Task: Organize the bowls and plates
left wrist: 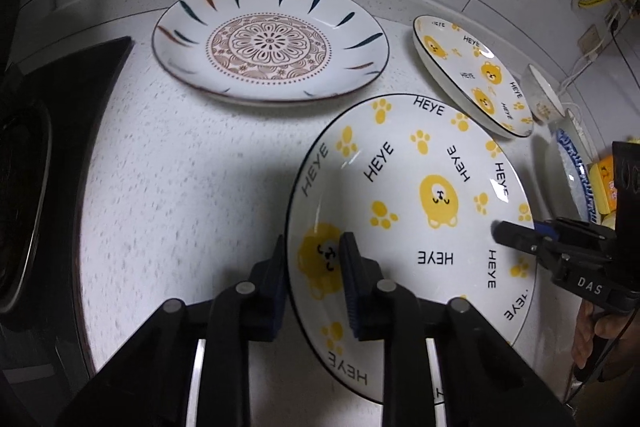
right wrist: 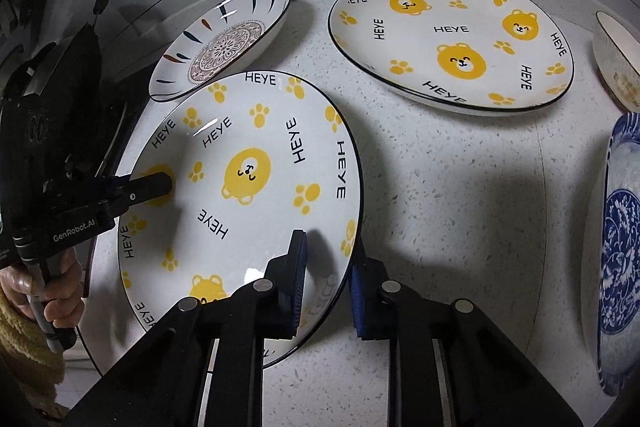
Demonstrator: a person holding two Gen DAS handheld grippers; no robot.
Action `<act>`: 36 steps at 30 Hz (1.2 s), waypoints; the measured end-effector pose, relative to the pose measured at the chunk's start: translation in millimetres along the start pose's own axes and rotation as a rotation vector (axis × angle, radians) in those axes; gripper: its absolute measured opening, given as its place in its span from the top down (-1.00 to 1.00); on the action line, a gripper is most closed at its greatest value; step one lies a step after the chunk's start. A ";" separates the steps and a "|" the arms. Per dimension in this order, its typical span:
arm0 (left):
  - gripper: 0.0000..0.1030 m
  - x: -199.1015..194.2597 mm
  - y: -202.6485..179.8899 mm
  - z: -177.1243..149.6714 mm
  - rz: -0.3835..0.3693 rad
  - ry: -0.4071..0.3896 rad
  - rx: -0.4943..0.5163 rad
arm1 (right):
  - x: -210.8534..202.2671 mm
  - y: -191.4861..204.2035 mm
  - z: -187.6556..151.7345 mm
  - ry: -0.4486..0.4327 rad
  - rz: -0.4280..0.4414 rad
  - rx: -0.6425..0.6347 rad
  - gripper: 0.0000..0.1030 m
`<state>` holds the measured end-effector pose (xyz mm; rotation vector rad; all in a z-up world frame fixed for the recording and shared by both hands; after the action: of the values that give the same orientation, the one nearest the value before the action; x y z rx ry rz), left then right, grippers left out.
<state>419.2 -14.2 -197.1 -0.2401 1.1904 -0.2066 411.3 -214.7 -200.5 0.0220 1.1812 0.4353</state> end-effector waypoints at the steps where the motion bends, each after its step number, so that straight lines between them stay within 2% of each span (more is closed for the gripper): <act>1: 0.57 -4.0 1.1 -3.2 -0.001 -0.002 -0.003 | -0.9 1.9 -1.1 -0.002 -0.003 -0.001 0.66; 7: 0.57 -41.7 13.0 -31.1 0.002 -0.023 -0.008 | -19.0 25.3 -15.0 -0.017 0.005 -0.029 0.66; 16: 0.57 -93.3 51.0 -78.8 0.029 -0.025 -0.042 | -32.0 86.0 -39.7 -0.009 0.044 -0.105 0.66; 25: 0.57 -87.0 76.0 -120.2 0.031 0.028 -0.056 | -13.7 114.5 -70.9 0.054 0.056 -0.102 0.66; 29: 0.59 -83.5 78.3 -123.2 0.067 0.014 -0.022 | -5.1 117.1 -75.6 0.064 0.047 -0.097 0.66; 36: 0.59 -85.2 78.8 -120.4 0.066 -0.009 -0.006 | -2.5 114.9 -78.8 0.072 0.045 -0.089 0.66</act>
<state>279.0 76.3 -186.6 -0.2066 1.1879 -0.1442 303.2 -126.7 -201.2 -0.0451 1.2329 0.5316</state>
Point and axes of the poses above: each gripper's, at about its wrist camera, not at the fingertips, and x roughly the way its jaws point, y to its left, z to its top, the point moved 4 cm from there along x, roughly the way its jaws point, and after that the axes turned 9 degrees about -x, right-handed, at the moved point
